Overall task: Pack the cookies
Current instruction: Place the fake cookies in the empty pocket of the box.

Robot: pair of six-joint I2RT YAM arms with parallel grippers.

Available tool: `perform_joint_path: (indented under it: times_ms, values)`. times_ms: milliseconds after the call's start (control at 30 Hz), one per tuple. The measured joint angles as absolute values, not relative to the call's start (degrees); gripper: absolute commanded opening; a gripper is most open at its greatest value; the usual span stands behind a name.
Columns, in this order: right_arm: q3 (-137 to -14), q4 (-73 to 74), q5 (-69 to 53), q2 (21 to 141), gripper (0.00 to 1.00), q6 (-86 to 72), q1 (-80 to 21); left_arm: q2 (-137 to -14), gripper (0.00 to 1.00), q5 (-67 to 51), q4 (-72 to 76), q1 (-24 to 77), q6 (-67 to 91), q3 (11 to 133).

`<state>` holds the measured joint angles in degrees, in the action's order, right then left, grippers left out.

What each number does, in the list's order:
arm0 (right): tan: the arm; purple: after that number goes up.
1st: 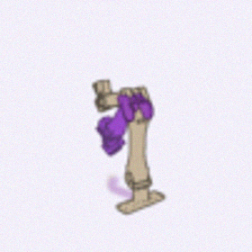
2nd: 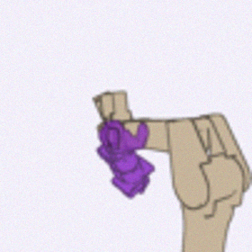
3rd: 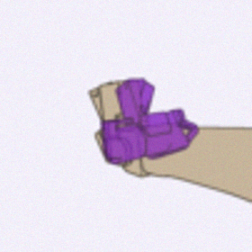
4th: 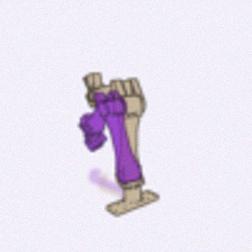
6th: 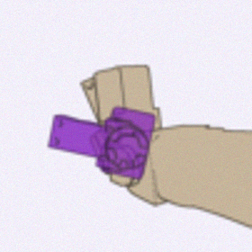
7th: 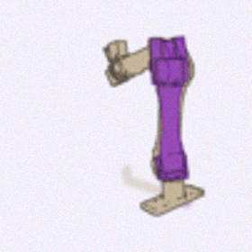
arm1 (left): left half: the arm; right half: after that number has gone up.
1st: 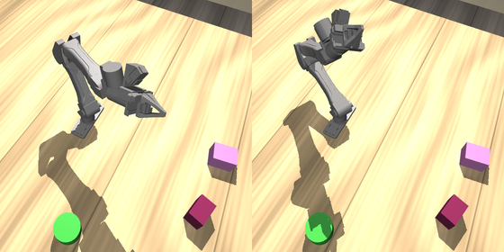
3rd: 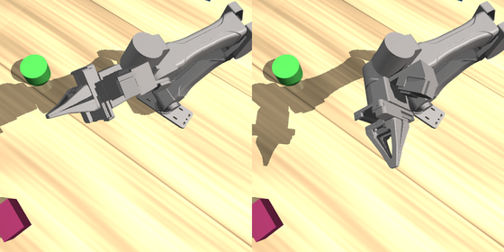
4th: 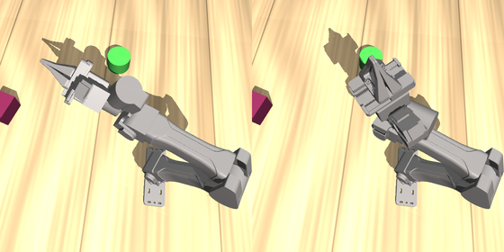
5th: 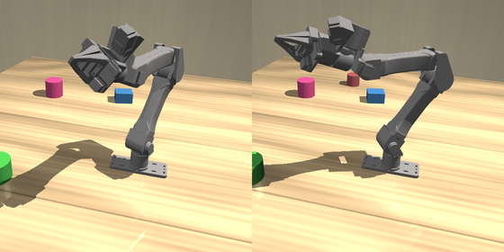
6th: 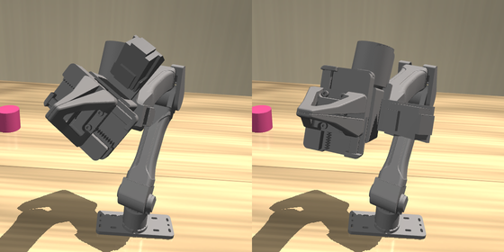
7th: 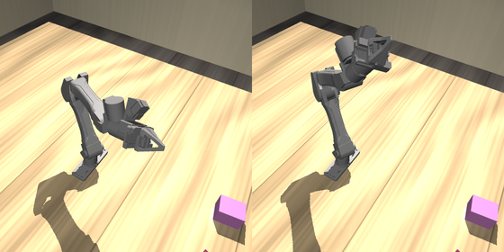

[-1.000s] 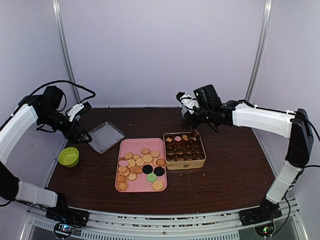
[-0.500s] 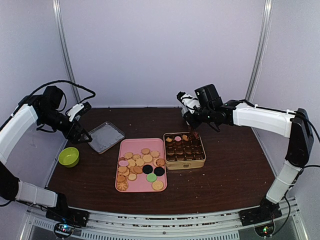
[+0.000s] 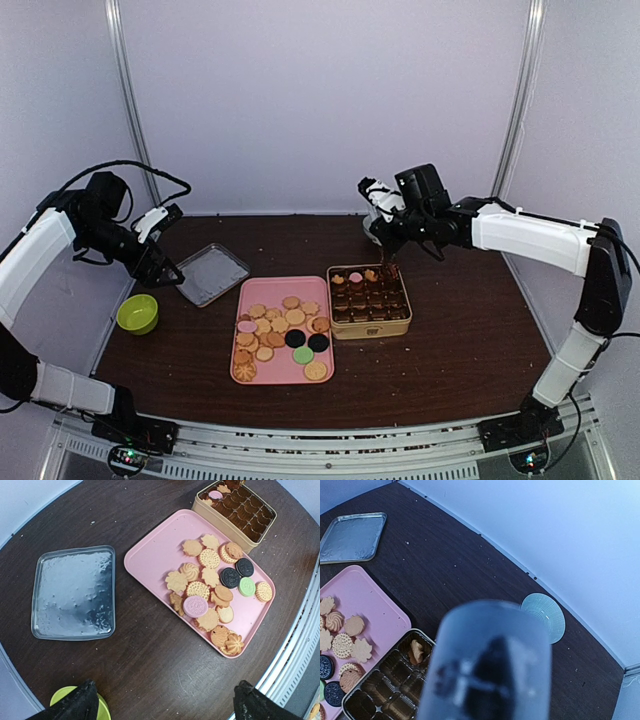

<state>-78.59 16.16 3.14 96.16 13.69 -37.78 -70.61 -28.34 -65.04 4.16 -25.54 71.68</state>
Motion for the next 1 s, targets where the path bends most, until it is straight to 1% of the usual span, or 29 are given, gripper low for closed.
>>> perform_joint_path:
  times_ms: [67,200,400,567,833,1000]
  values:
    - [-78.6,16.3,3.0,95.5,0.3,13.8,-37.8,-70.6,0.97,-28.4,-65.0,4.2,-25.5,71.7]
    - [-78.8,17.1,2.3,95.0,0.22,14.1,-37.8,-70.6,0.97,-28.4,-65.1,4.2,-25.5,71.7]
    - [-78.8,17.5,1.5,95.0,0.14,15.3,-37.8,-70.6,0.97,-28.3,-65.0,4.2,-25.5,71.7]
    - [-79.2,18.4,0.4,95.1,0.01,16.5,-37.8,-70.6,0.97,-28.3,-65.0,4.2,-25.5,71.7]
    - [-83.5,24.4,-2.8,96.1,0.0,20.5,-37.7,-70.9,0.97,-28.3,-65.0,4.2,-25.5,71.7]
    - [-84.4,25.3,-3.0,97.4,0.0,22.0,-37.6,-71.3,0.97,-28.3,-65.0,4.2,-25.5,71.7]
